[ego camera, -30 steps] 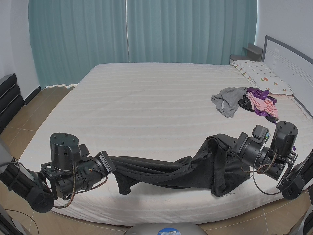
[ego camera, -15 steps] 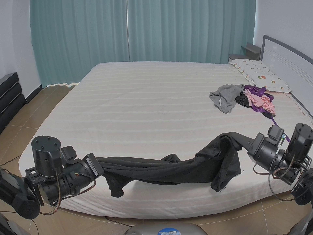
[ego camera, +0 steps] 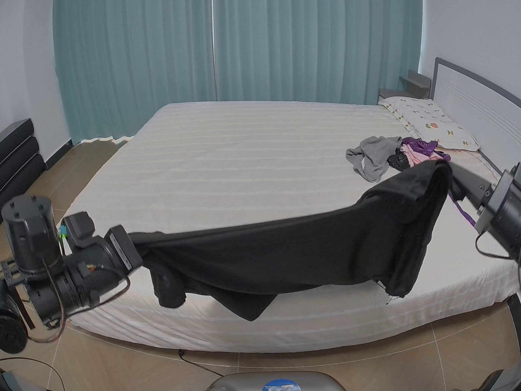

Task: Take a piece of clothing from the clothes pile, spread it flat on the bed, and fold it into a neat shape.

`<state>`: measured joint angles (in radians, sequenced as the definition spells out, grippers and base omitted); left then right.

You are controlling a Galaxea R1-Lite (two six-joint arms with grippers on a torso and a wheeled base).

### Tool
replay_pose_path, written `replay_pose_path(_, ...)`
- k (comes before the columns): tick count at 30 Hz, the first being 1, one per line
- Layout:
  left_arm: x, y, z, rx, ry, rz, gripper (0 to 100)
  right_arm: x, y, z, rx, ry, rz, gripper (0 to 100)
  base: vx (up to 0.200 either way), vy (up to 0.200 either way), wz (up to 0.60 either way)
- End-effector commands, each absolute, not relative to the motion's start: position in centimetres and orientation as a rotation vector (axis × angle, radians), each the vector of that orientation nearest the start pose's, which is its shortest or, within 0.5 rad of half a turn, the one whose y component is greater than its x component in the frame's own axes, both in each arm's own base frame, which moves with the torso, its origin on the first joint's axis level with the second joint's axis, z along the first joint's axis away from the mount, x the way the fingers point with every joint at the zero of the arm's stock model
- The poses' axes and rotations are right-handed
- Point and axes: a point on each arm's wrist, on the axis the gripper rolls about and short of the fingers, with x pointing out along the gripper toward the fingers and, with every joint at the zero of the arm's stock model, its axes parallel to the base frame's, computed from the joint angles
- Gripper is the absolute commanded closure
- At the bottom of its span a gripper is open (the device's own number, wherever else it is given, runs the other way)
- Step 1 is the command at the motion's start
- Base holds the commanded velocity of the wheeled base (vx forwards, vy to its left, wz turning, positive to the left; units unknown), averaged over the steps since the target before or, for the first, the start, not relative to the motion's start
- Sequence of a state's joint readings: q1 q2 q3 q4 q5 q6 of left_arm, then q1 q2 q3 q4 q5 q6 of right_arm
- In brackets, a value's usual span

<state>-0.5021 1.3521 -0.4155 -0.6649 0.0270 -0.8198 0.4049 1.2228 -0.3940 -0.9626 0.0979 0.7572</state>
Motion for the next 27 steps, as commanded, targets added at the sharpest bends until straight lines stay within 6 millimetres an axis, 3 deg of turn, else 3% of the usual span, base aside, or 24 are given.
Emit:
replay_pose_path(1,17.6,-9.0,23.5,-0.758,0.300,-0.372,100,14.1,5.3,28.4,0.768,-0.137,0.564,100,0.000,0.000,0.00)
replay_pose_path(5,19.8,-10.1,24.6,-0.755,0.309,-0.365,100,16.6,6.0,28.9,0.761,-0.113,0.548,100,0.000,0.000,0.00)
replay_pose_path(11,23.4,-10.8,23.8,-0.755,0.339,-0.312,100,20.8,7.1,28.0,0.756,-0.050,0.507,100,0.000,0.000,0.00)
replay_pose_path(12,23.4,-10.8,23.8,-0.755,0.339,-0.312,100,20.8,7.1,28.0,0.756,-0.050,0.507,100,0.000,0.000,0.00)
replay_pose_path(13,24.8,-11.1,23.1,-0.752,0.357,-0.291,100,22.3,7.3,27.7,0.751,-0.035,0.490,100,0.000,0.000,0.00)
replay_pose_path(19,28.4,-11.8,22.0,-0.751,0.378,-0.240,100,26.3,8.3,26.1,0.712,0.007,0.457,100,0.000,0.000,0.00)
replay_pose_path(27,30.9,-12.3,20.5,-0.744,0.407,-0.206,100,29.4,9.0,24.1,0.704,0.008,0.437,100,0.000,0.000,0.00)
